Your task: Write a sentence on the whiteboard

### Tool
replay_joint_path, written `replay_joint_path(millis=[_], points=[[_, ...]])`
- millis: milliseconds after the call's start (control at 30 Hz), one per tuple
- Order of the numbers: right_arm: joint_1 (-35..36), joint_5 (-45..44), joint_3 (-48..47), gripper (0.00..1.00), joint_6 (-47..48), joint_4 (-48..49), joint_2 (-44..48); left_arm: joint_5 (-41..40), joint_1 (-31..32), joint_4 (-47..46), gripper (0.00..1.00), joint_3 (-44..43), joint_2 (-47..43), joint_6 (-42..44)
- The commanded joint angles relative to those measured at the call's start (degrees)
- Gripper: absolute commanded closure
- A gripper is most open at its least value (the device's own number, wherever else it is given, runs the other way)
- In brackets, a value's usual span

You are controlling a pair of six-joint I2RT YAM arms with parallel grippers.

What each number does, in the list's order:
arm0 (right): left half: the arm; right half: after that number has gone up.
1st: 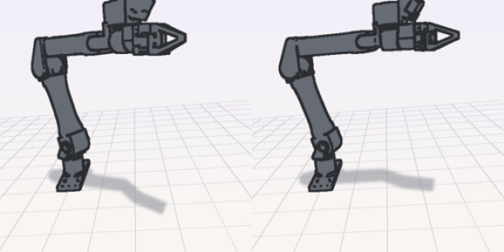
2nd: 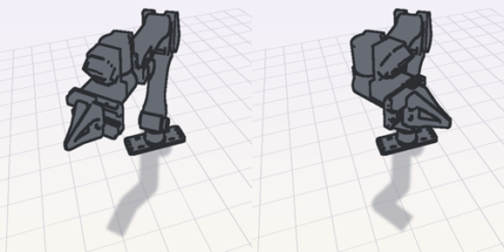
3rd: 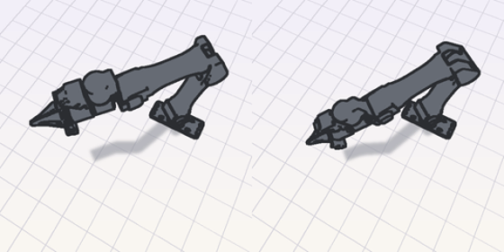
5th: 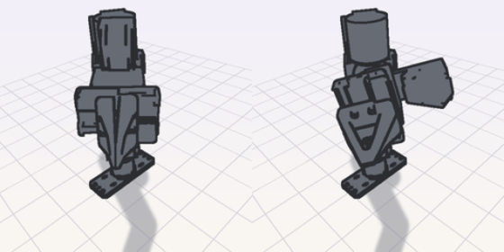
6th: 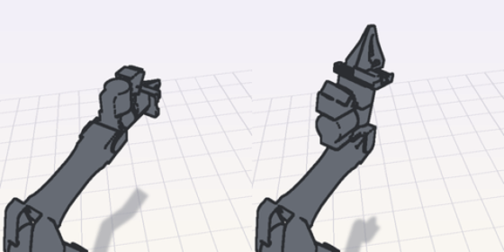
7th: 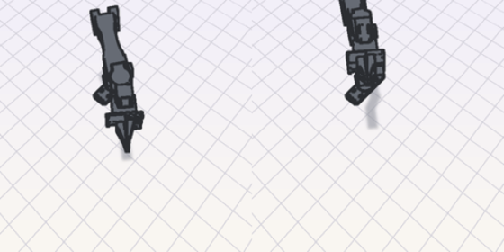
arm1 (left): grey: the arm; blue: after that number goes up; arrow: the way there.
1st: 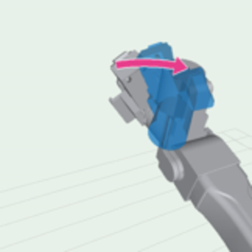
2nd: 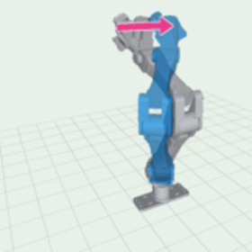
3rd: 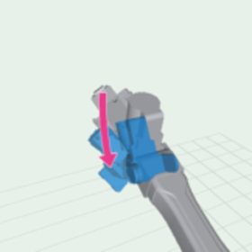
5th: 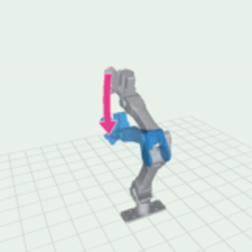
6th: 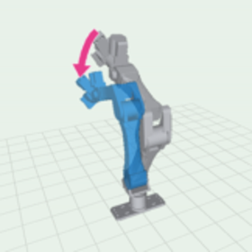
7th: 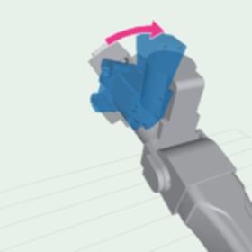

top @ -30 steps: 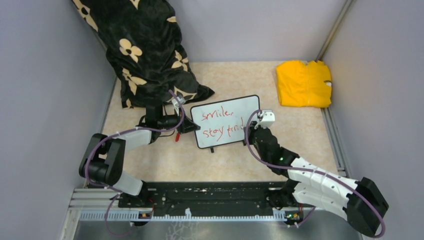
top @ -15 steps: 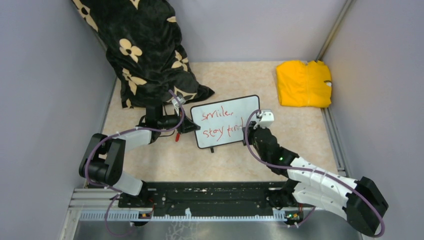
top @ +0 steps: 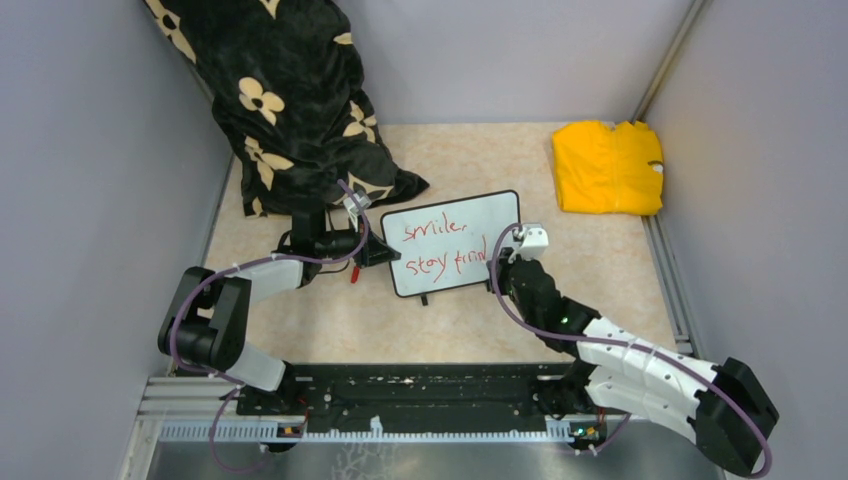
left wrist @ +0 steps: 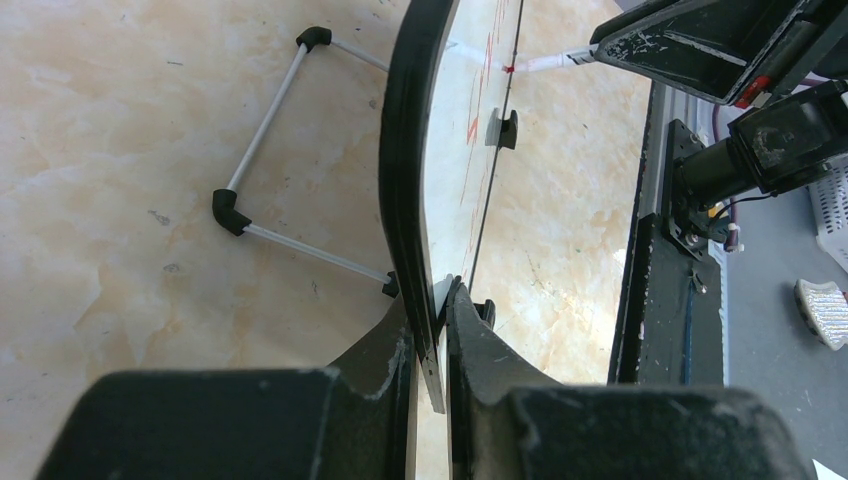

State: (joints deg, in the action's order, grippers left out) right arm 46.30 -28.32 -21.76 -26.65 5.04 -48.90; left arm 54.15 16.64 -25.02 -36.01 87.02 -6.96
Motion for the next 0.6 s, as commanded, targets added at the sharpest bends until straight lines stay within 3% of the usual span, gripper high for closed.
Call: replay_joint_path(millis=[0,567], points=[[-0.69,-0.34,0.18,1.0,-0.23,-0.58,1.06,-8.9,1.29,6.1,1.0,1.15,3.29,6.26],[-0.71,-4.67,-1.71,1.0,0.03,0.48,1.6,-8.9,1.29,6.07,1.0,1.12,3.25,6.26]])
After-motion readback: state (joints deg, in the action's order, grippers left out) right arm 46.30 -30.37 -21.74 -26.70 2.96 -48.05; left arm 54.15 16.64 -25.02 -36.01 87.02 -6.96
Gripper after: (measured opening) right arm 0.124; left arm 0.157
